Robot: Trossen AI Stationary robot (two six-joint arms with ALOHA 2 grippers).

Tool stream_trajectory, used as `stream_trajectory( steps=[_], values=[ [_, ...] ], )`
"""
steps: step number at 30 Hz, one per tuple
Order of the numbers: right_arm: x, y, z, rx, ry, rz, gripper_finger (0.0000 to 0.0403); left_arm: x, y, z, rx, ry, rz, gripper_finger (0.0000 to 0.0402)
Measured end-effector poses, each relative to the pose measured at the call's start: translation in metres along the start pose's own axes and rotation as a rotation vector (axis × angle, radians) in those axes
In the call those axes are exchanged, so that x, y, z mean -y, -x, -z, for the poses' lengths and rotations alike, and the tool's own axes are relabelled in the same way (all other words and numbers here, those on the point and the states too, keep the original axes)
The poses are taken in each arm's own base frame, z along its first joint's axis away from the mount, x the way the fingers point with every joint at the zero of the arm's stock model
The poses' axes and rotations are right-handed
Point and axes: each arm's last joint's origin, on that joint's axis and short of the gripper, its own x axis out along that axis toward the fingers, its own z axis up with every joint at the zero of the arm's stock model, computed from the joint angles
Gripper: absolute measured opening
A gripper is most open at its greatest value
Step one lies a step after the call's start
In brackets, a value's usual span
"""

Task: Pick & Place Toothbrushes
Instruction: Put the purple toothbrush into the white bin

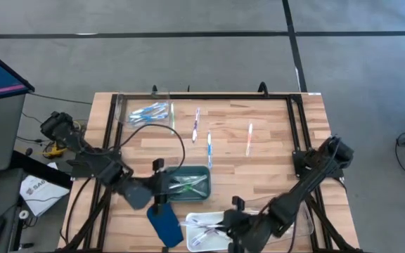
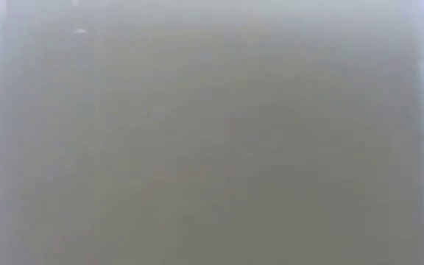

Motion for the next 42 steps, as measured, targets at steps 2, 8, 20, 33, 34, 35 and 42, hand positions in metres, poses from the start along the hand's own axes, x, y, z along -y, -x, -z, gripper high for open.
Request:
stream_trajectory(
  steps=[2,8,20,33,34,35,42],
  values=[
    [-0.009,-0.002,-0.003,-0.023,-0.013,0.075,0.0016,0.006,0.005,0.001,0.023,0.007,-0.003,0.0158],
    [-0.031,-0.007,-0.003,-0.064,-0.074,0.238,0.0016,0.027,0.023,0.006,0.106,0.018,0.001,0.0158],
    [-0.069,-0.004,0.022,-0.029,-0.188,0.202,0.0016,0.053,0.056,0.014,0.272,-0.003,-0.068,0.0158],
    [-0.066,-0.006,0.030,-0.024,-0.232,0.258,0.0016,0.059,0.054,0.013,0.351,-0.021,-0.046,0.0158],
    [-0.065,-0.006,0.029,-0.027,-0.229,0.265,0.0016,0.059,0.055,0.013,0.357,-0.017,-0.041,0.0158],
    [-0.064,-0.007,0.028,-0.028,-0.229,0.270,0.0016,0.060,0.054,0.013,0.360,-0.015,-0.038,0.0158],
    [-0.058,-0.013,0.029,-0.037,-0.225,0.292,0.0016,0.060,0.054,0.014,0.351,-0.023,-0.015,0.0158]
  ],
)
